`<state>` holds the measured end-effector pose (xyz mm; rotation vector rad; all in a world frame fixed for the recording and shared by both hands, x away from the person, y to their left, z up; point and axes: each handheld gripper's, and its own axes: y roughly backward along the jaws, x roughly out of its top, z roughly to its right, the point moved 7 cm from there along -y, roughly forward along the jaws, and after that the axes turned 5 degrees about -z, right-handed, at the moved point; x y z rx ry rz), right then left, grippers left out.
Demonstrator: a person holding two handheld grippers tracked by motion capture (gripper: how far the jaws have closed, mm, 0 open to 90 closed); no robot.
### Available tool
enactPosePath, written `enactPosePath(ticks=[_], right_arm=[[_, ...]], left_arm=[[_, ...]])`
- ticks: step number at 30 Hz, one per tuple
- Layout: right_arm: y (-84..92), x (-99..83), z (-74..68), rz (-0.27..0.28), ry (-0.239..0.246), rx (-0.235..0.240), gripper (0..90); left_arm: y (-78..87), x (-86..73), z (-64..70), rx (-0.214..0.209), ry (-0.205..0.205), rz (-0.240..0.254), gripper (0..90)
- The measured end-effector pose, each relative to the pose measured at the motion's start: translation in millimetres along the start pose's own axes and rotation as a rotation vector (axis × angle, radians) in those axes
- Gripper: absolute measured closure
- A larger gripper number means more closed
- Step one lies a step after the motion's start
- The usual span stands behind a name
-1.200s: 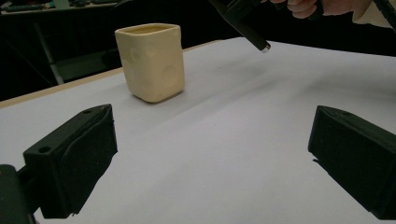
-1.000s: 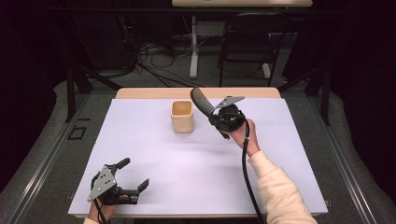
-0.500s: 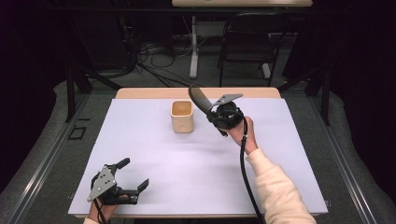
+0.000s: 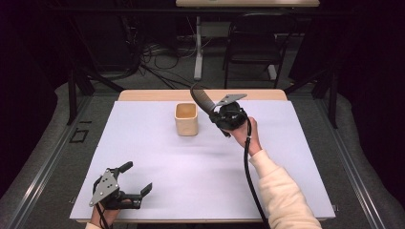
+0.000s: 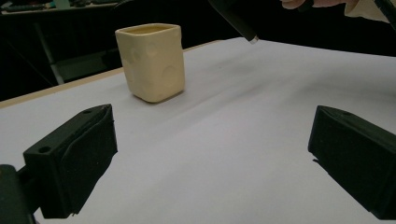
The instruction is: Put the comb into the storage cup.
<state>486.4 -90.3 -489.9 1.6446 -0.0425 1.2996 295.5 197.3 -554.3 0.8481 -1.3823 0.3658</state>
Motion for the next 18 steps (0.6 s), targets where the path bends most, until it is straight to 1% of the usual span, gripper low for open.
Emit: enactPosePath(ticks=[6, 18], right_arm=[[-0.4, 4.9, -0.7, 0.021, 0.0, 0.0, 71.2], [-2.0, 14.0, -1.4, 0.036, -0.002, 0.008, 71.2]], left_arm=[[-0.1, 0.1, 0.1, 0.0, 0.0, 0.001, 1.1], [-0.3, -0.1, 0.3, -0.002, 0.0, -0.002, 1.1]])
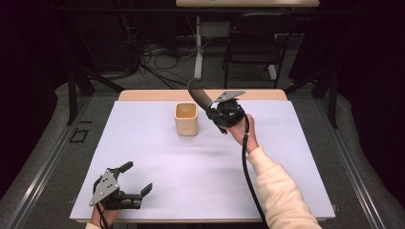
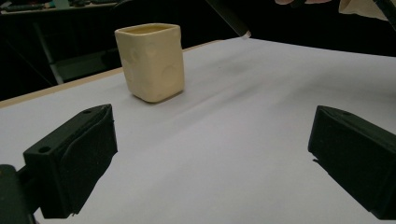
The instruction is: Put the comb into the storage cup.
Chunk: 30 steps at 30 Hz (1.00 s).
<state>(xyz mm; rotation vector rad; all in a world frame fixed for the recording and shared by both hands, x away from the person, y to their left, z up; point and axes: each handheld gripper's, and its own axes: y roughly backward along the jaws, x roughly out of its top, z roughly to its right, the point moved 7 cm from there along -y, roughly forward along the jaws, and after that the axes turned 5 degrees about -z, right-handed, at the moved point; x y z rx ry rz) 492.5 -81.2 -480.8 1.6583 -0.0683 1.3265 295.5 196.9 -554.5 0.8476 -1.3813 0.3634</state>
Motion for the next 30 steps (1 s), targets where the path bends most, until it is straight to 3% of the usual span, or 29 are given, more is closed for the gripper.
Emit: enactPosePath(ticks=[30], right_arm=[[-6.3, 23.9, -2.1, 0.048, -0.004, -0.008, 71.2]], left_arm=[[-0.3, 0.0, -0.3, -0.002, 0.002, 0.001, 1.2]])
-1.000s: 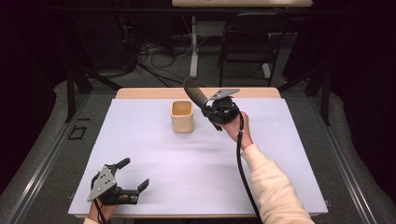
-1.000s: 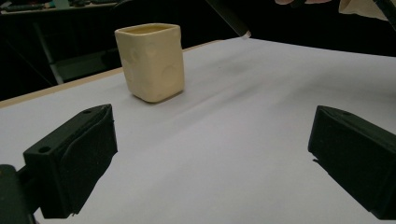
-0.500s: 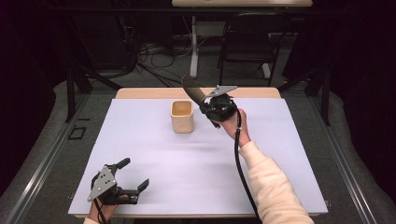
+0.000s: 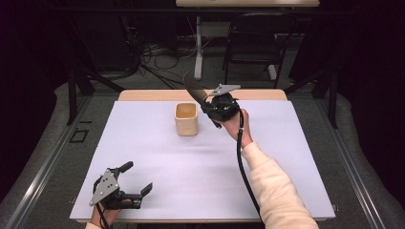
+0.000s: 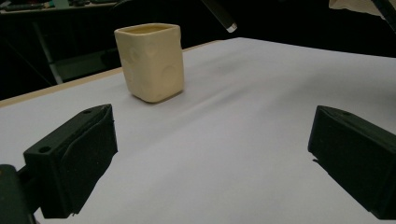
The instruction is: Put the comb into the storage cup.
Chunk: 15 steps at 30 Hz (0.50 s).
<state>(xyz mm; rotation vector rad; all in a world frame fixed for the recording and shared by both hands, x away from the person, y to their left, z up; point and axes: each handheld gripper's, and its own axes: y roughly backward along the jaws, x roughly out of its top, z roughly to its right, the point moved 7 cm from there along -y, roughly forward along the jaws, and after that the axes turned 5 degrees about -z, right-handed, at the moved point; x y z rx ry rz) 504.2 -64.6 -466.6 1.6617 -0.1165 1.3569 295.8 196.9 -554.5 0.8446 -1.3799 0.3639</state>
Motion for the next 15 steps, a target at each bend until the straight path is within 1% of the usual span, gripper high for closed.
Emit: enactPosePath(ticks=[11, 15], right_arm=[[-3.9, 8.3, -2.3, 0.012, 0.002, 0.002, 71.2], [-4.0, 12.1, -2.4, 0.02, -0.008, 0.006, 71.2]], left_arm=[[0.1, -0.1, 0.0, 0.0, -0.001, -0.001, 1.2], [0.2, 0.0, 0.0, 0.001, 0.001, 0.0, 1.2]])
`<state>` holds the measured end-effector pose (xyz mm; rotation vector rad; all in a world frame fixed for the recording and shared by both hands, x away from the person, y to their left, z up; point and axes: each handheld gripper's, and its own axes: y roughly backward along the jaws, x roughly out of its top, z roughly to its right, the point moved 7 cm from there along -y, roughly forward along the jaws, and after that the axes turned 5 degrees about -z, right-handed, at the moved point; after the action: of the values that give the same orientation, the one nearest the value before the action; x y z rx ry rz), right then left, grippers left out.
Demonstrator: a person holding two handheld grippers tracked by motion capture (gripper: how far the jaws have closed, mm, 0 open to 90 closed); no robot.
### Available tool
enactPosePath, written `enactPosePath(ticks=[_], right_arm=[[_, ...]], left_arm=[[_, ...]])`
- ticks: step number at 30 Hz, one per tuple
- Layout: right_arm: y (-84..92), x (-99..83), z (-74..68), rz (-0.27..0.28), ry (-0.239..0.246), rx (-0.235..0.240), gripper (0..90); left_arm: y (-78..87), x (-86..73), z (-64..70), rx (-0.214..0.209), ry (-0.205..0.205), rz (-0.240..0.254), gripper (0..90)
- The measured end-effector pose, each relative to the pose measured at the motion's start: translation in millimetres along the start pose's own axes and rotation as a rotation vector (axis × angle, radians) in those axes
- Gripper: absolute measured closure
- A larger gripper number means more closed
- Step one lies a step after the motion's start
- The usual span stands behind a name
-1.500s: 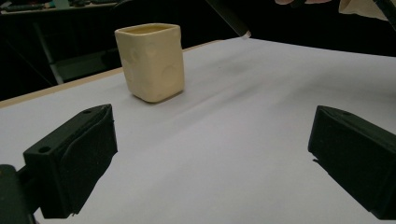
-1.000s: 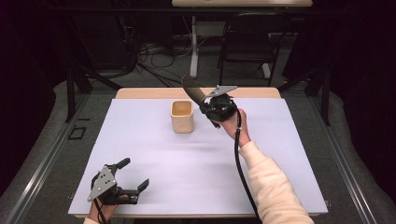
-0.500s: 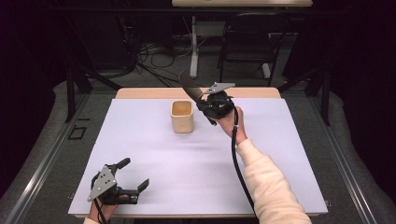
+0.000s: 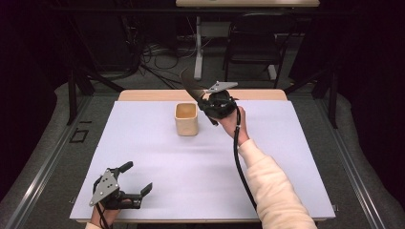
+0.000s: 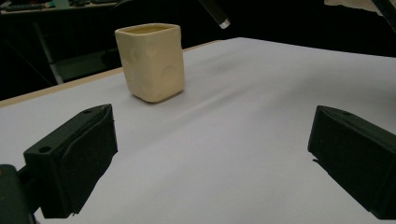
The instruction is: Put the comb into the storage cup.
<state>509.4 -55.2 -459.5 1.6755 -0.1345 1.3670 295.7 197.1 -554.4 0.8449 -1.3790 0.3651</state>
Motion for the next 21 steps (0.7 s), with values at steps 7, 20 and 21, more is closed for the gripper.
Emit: enactPosePath(ticks=[7, 20, 21], right_arm=[[-1.3, 6.7, -2.1, 0.014, 0.004, -0.003, 71.2], [-7.5, 16.4, -3.3, 0.04, 0.012, 0.0, 71.2], [-7.7, 17.7, -3.3, 0.043, 0.014, -0.002, 71.2]], left_arm=[[0.2, 0.6, 0.0, 0.001, -0.002, 0.003, 1.3], [-0.1, 0.8, -0.7, 0.003, -0.001, 0.005, 1.3], [0.0, 0.7, -0.7, 0.003, -0.001, 0.005, 1.3]])
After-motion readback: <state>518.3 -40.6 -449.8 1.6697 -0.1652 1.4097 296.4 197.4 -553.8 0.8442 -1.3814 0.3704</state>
